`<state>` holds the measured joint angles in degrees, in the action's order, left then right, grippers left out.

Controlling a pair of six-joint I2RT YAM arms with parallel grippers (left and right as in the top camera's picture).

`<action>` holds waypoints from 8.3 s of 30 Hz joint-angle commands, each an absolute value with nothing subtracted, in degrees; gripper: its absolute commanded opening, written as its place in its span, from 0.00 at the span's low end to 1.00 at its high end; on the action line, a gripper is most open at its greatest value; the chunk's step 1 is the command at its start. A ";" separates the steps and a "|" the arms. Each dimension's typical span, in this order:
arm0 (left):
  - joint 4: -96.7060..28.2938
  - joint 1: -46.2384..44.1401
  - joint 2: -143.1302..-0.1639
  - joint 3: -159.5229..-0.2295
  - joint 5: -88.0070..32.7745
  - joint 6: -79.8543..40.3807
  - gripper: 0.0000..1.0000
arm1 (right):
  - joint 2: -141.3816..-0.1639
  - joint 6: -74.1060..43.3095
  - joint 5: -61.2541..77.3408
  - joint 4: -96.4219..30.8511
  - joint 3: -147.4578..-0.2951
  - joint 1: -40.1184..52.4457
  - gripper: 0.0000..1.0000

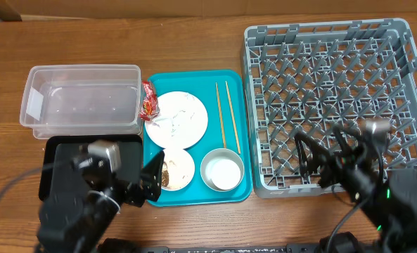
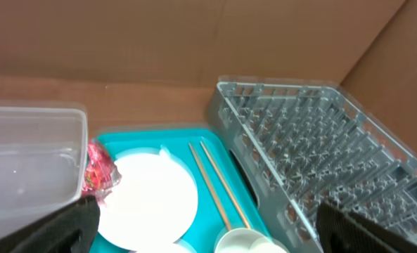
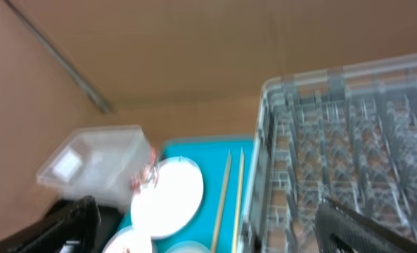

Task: Sort waste into correct bins and load items into the dishwasher
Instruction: 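Grasp the white cup with the left gripper and lift it, then hand the white cup from the left gripper to the right gripper, then place the white cup upside down in the dish rack with right gripper, then grasp the rim of the pink rice bowl with the left gripper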

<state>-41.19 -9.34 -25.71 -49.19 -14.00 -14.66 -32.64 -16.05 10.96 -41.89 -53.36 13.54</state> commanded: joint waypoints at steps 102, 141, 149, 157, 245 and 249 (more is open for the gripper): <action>-85.23 7.81 -70.04 -77.43 -76.99 6.90 0.04 | -68.60 -14.63 63.29 -24.05 -70.52 32.60 0.75; -83.70 7.99 -70.04 -77.43 -73.84 7.70 1.00 | -64.34 -14.63 48.45 -34.74 -70.54 25.63 0.46; -82.85 7.97 -70.04 -77.43 -69.87 7.68 1.00 | -59.24 -23.22 5.54 -56.82 -70.61 24.45 0.46; -81.82 7.97 -70.04 -77.43 -69.87 7.68 1.00 | -63.94 -29.91 -5.52 -73.45 -70.59 24.47 0.47; -46.74 -34.79 -88.86 -59.42 8.78 -38.44 0.45 | -76.40 -28.73 2.70 -71.05 -88.47 28.38 0.95; -47.29 -34.79 -90.21 -58.57 10.02 -41.91 0.48 | -76.40 -28.73 2.70 -71.29 -88.47 28.38 0.95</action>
<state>-46.81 -35.00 -88.77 -58.87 6.92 -39.13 -76.77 -28.49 2.61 -71.33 -87.46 28.53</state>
